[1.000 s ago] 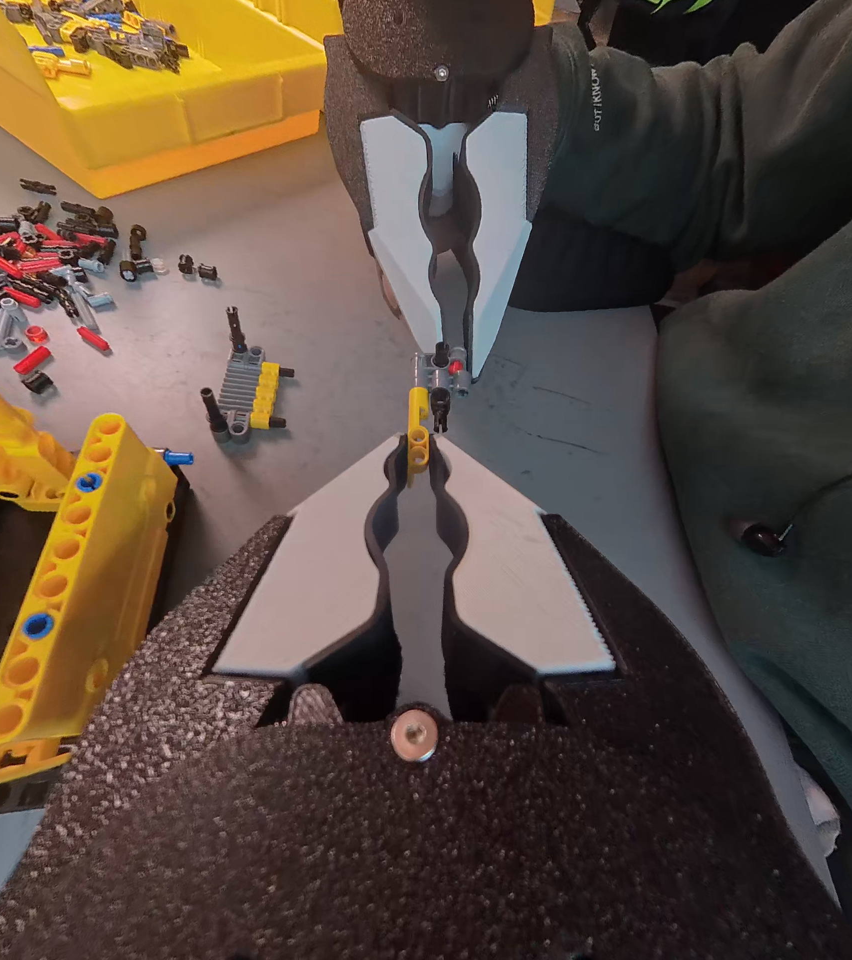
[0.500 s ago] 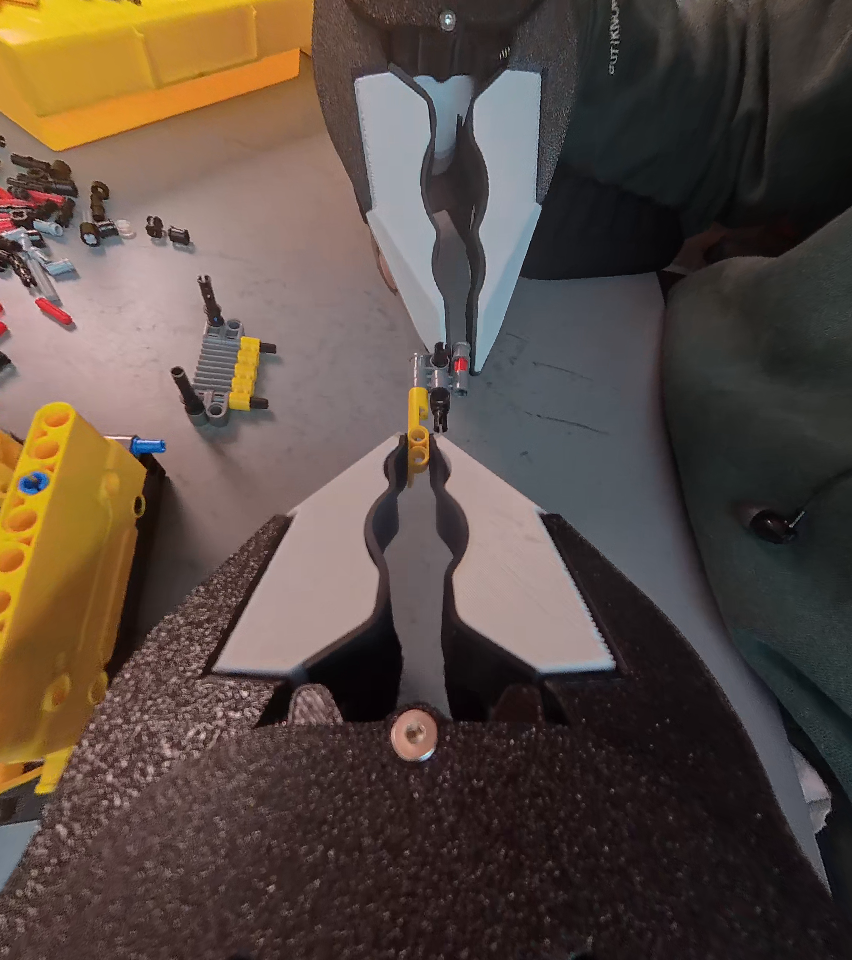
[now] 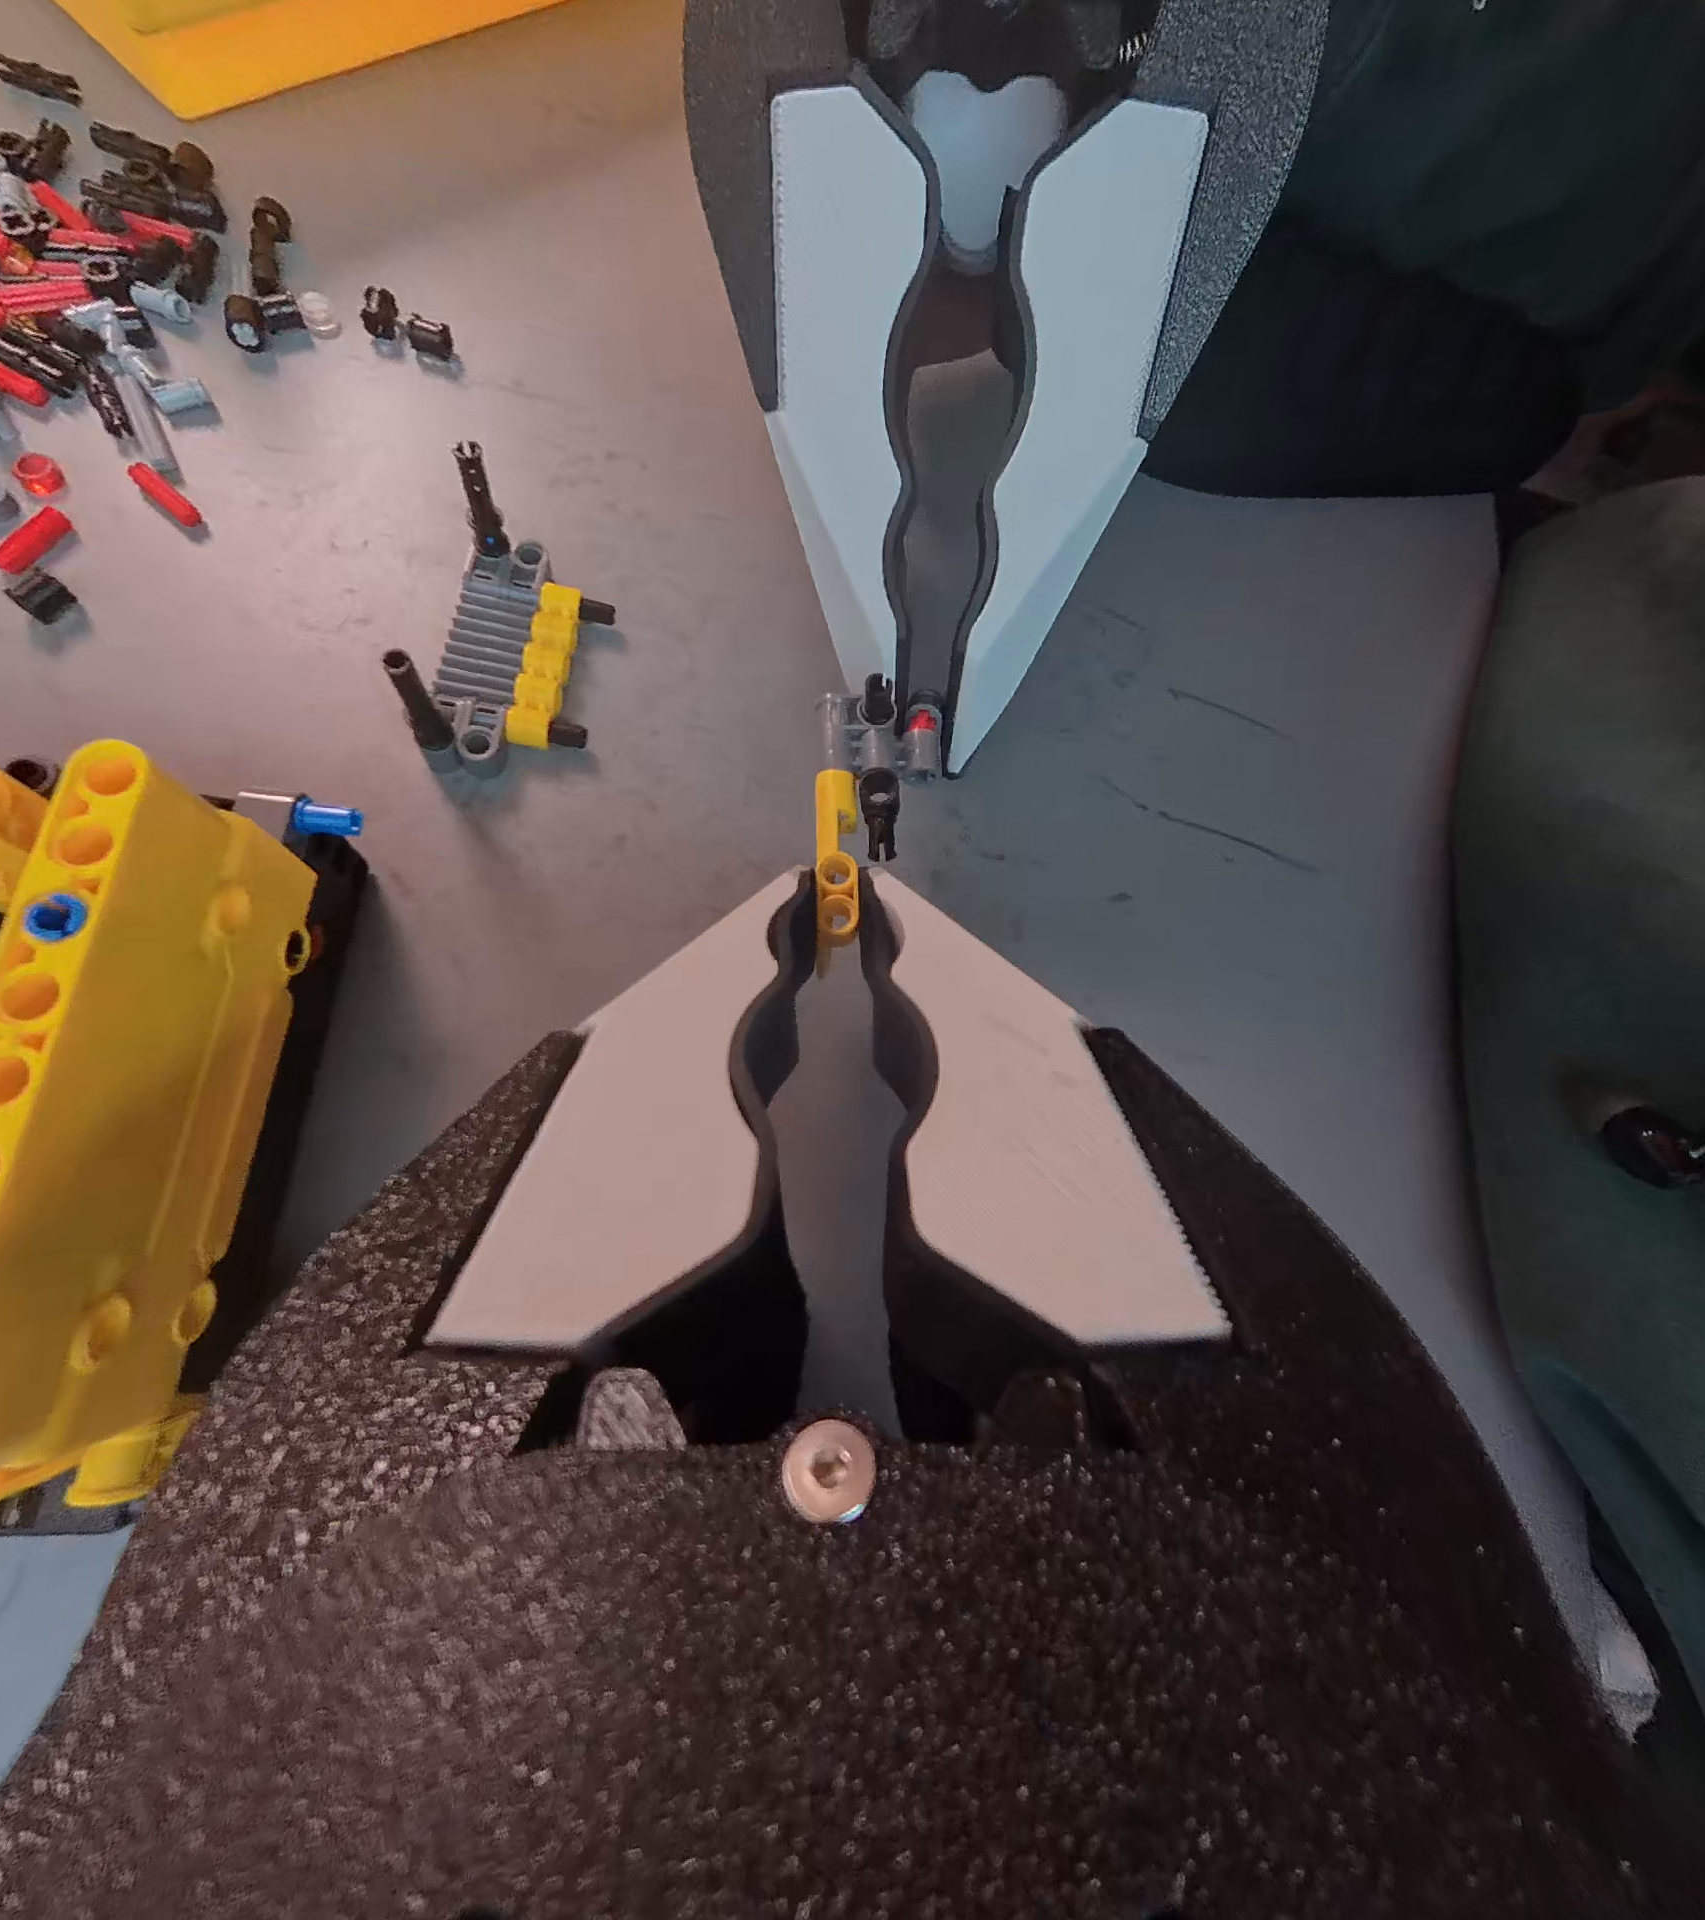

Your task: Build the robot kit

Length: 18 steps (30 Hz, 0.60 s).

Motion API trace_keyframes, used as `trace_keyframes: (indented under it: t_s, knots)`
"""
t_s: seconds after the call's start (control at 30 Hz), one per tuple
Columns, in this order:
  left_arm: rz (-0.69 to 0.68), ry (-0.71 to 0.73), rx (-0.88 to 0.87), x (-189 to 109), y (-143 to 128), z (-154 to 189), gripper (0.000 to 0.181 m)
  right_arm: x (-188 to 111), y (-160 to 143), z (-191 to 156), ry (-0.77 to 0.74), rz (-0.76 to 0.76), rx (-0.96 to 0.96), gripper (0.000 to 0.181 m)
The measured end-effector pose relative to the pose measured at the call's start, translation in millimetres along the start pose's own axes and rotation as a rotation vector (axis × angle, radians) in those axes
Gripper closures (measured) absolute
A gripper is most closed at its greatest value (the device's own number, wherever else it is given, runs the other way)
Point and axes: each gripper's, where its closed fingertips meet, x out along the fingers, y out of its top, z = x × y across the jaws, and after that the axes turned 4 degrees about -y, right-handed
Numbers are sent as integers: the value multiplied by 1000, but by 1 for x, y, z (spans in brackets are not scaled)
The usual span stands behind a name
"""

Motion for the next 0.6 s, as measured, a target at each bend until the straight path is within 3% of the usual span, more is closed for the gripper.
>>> trace_keyframes:
  t_s: [0.27, 0.6]
  knots:
    - [8, 41, -38, -3, -3, -12, 175, -5, -5, 9, -79, -41, -48, 174]
    - [-97, 99, 96, 4, -20, -16, 175, -2, -17, 12, -129, -110, -109, 174]
